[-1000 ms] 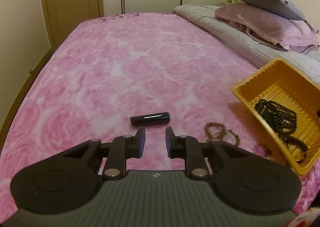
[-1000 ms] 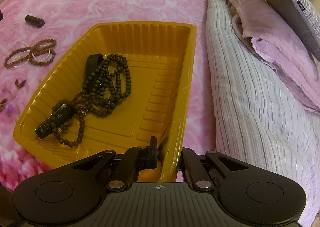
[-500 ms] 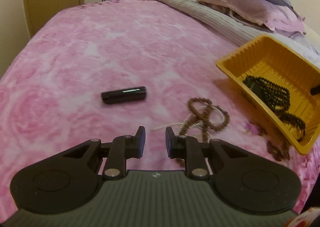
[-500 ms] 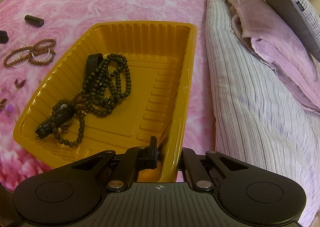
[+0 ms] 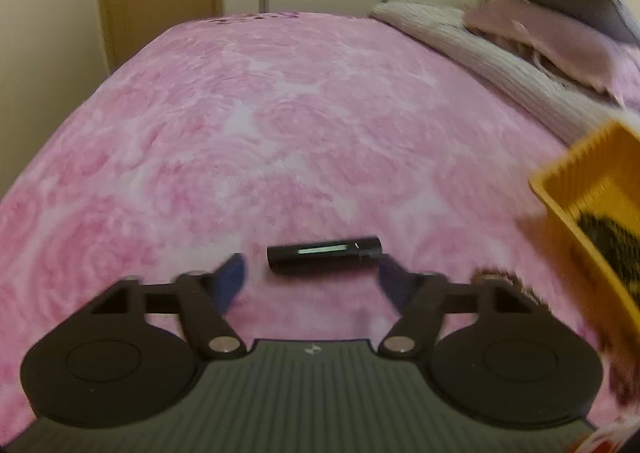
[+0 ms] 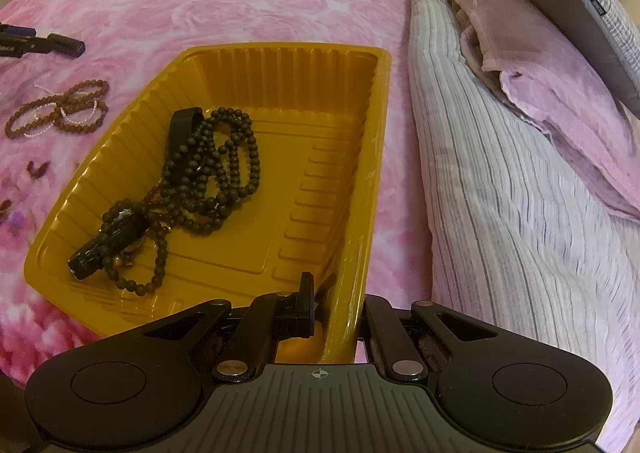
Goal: Organize jewelry
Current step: 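Move the left tool to the black cylindrical case and grasp it, then carry the black case into the tray and open the left tool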
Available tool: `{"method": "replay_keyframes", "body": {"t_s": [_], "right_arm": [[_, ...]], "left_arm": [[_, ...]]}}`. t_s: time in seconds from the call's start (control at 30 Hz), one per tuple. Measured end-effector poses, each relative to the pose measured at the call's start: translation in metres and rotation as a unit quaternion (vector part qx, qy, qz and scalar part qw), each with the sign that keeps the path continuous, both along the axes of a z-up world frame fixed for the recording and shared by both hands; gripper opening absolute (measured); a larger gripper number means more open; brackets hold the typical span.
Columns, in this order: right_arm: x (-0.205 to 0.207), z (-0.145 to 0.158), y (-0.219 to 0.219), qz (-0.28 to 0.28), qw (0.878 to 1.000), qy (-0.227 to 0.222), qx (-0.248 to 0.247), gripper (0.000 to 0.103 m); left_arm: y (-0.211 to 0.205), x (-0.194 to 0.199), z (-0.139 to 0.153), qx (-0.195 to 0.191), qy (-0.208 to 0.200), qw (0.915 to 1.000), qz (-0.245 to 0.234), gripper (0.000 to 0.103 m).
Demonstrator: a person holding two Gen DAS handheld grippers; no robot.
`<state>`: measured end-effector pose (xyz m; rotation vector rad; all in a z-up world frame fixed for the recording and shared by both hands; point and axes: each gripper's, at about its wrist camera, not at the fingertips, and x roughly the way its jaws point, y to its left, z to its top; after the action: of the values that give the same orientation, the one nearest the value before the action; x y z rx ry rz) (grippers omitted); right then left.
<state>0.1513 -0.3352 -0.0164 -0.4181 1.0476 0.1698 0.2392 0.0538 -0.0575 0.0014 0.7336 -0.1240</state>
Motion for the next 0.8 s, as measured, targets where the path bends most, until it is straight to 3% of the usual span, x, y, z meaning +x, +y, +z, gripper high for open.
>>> {"method": "replay_keyframes", "body": {"t_s": [0.17,0.33,0.43,0.63,0.8], "right_arm": [[0.001,-0.001,-0.001,-0.001,1.000,0.001,0.001,0.006],[0.002,-0.001,0.000,0.001,1.000,0.000,-0.003,0.006],[0.002,-0.001,0.000,0.000,1.000,-0.001,-0.003,0.006],[0.001,0.000,0.001,-0.001,1.000,-0.003,-0.002,0.006],[0.001,-0.001,-0.001,-0.004,1.000,-0.005,0.003,0.006]], "left_arm": [[-0.006,0.015,-0.014,-0.030,0.003,0.9993,0.022,0.083],[-0.017,0.028,-0.022,-0.022,0.018,0.9991,0.032,0.082],[-0.018,0.031,-0.024,-0.007,0.025,0.9991,0.035,0.074],[-0.021,0.010,-0.005,0.006,0.002,0.9999,0.012,0.073],[-0.050,-0.022,0.028,0.000,-0.027,0.9984,-0.049,0.073]]}}
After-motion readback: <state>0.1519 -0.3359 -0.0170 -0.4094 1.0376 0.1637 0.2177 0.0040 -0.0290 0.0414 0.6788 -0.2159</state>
